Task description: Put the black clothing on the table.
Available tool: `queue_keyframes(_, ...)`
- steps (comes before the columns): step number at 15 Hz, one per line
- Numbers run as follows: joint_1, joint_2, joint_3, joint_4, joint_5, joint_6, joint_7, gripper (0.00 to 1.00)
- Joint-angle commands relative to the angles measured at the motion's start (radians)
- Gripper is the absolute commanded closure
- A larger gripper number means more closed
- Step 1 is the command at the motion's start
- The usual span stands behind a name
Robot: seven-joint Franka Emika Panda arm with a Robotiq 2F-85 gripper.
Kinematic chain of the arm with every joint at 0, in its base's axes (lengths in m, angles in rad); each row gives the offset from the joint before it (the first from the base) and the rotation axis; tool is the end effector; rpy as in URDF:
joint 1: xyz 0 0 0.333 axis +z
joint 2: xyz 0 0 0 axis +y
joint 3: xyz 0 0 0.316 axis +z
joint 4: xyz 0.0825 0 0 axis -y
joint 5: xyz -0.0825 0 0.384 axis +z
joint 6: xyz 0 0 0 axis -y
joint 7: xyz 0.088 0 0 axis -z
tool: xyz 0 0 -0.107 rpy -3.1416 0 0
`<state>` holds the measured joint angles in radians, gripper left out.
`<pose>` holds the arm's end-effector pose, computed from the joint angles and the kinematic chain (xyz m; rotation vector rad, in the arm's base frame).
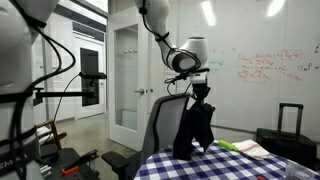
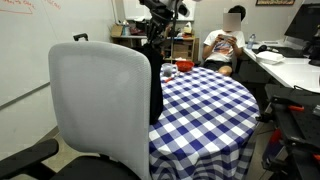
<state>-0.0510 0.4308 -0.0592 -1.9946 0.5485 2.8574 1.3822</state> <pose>0.6334 -0.0964 0.2858 -1.4773 2.2415 -0.2702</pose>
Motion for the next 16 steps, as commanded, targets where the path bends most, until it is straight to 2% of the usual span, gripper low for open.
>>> queue_keyframes(1, -0.028, -0.11, 0.006, -0.182, 0.083, 0.11, 0.013, 0.99)
queue_keyframes(8, -0.097, -0.22, -0.019, -0.419, 0.256, 0.315, 0.014, 0.99)
queue_keyframes(9, -0.108, -0.246, -0.024, -0.455, 0.281, 0.34, 0.016, 0.71)
queue_keyframes(11, -0.133, -0.285, -0.023, -0.496, 0.32, 0.38, 0.009, 0.65)
queue_keyframes(14, -0.155, -0.35, -0.022, -0.543, 0.342, 0.427, 0.001, 0.41)
queue_keyframes(15, -0.126, -0.371, -0.058, -0.553, 0.348, 0.428, -0.007, 0.34)
queue_keyframes(16, -0.126, -0.392, -0.061, -0.564, 0.351, 0.436, -0.008, 0.27)
